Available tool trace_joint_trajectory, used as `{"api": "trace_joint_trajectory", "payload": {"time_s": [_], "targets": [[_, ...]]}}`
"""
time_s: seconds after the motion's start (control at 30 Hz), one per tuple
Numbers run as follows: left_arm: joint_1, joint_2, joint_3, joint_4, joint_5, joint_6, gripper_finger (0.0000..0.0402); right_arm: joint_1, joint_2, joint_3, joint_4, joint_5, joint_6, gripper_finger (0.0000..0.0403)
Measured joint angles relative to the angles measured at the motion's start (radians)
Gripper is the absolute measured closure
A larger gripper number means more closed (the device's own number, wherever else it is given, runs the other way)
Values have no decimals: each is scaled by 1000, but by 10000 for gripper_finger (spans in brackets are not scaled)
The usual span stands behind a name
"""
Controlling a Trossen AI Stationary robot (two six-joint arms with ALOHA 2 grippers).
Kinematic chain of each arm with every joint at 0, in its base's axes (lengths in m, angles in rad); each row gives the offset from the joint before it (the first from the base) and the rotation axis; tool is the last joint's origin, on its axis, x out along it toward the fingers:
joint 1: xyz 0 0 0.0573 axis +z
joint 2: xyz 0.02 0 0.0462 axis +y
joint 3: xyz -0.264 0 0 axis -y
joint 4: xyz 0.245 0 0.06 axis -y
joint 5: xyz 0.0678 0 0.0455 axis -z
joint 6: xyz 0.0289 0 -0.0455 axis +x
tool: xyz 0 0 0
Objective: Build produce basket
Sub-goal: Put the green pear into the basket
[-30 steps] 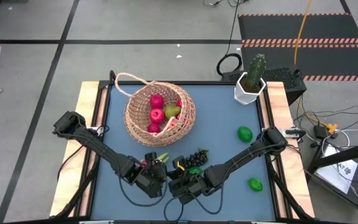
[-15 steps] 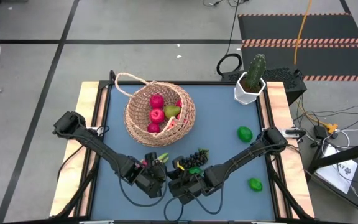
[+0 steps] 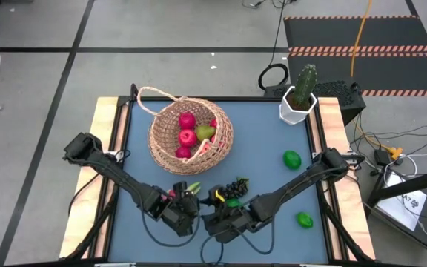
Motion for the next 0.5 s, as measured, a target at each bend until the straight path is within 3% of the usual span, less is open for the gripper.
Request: {"api": "trace_joint_trajectory", "payload": {"time_s": [0.2,0.5], "targets": [[5,-22,0,20,-10,17,168,29,-89,0,-121,0,20,127],[5,-56,1,54,-12,62,183,93,-197,0,-338,2,179,147]]}}
